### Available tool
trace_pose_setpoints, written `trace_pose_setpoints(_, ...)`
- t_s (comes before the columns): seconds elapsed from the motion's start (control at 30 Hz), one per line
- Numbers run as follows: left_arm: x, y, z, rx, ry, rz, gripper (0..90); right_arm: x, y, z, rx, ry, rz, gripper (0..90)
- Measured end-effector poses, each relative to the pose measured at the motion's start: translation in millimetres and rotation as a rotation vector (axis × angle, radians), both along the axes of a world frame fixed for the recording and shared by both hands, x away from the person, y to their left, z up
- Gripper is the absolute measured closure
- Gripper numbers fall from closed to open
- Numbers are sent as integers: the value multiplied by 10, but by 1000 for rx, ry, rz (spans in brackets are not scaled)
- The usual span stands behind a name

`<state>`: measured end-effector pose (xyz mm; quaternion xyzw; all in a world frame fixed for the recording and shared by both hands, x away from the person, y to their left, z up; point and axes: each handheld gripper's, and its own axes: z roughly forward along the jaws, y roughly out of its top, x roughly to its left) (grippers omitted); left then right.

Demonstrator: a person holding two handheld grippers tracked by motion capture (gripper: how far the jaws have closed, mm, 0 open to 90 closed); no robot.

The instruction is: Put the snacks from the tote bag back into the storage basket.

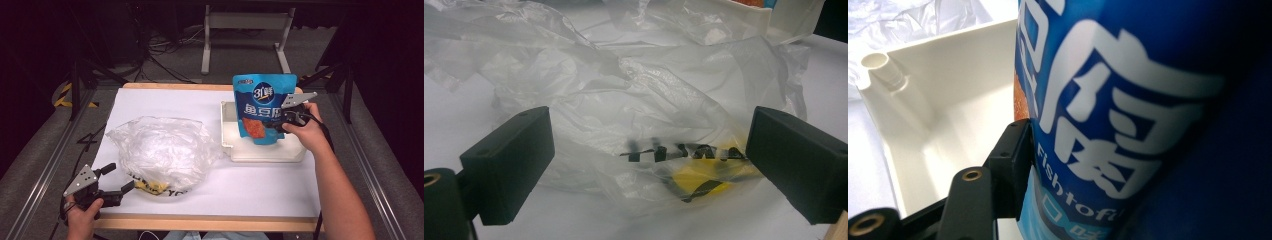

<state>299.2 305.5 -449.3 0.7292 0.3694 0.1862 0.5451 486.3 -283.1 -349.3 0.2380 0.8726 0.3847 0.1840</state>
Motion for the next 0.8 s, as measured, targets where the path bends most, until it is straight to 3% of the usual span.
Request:
trace_pose_setpoints(0.4,-1,-4,-1,-1,0,-1,62,-17,-193,-18,-61,-34,-1,383)
trace_pose_setpoints(0.8,-3,-5,0,1,2,0,62,-41,-265,-56,-54,-29,-30,349)
